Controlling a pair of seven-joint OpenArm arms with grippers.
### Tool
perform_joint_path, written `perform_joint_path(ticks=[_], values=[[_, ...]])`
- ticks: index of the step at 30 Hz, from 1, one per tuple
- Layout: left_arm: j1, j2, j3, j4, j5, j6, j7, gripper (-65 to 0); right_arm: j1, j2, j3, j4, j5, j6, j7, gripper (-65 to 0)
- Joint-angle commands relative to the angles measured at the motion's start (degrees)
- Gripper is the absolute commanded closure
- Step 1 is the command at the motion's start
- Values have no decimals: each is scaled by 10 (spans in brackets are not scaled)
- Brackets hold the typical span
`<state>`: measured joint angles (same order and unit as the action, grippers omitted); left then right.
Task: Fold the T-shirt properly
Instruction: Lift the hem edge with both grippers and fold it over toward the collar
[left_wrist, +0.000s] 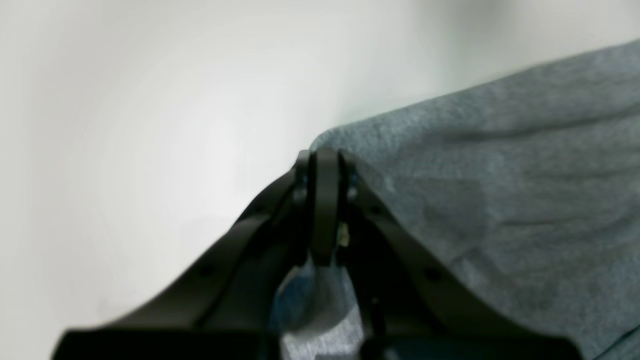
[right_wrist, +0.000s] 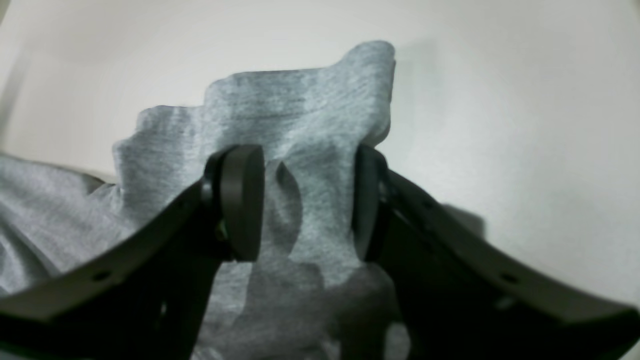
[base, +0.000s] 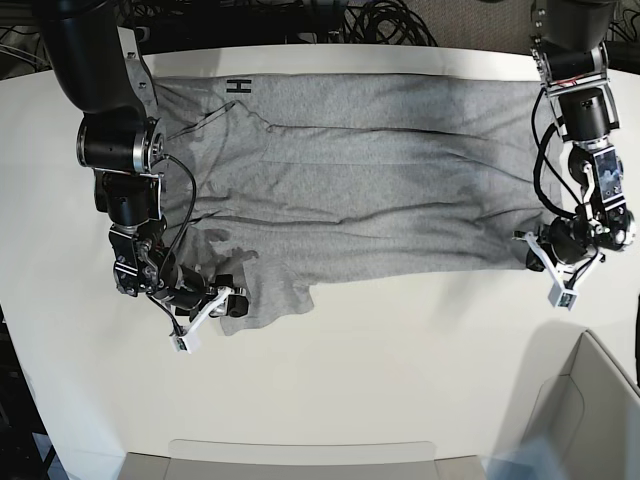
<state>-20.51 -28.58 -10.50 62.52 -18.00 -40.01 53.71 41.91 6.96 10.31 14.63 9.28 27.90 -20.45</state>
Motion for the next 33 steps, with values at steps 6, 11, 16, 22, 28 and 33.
perform_joint_path(ticks=[6,11,16,22,28,33], values=[[-19,-11,-2,9,-2,0,-7,0,9,2,-2,0,-18,-10,-23,-247],[-19,-11,-2,9,-2,0,-7,0,13,2,3,2,-14,-10,-23,-51],[-19,-10,-2,9,-2,0,-12,0,6,1,4,47,-13,-10,-27,0],[-19,-9,-2,9,-2,0,-15,0,-9,1,6,98,-12,-11,-27,0],[-20,-9,-2,6,-2,0,-36,0,-20,1,6,175,-10,-12,-39,0],[-20,-9,-2,6,-2,0,-39,0,-45,6,6,291,51,-12,-119,0]])
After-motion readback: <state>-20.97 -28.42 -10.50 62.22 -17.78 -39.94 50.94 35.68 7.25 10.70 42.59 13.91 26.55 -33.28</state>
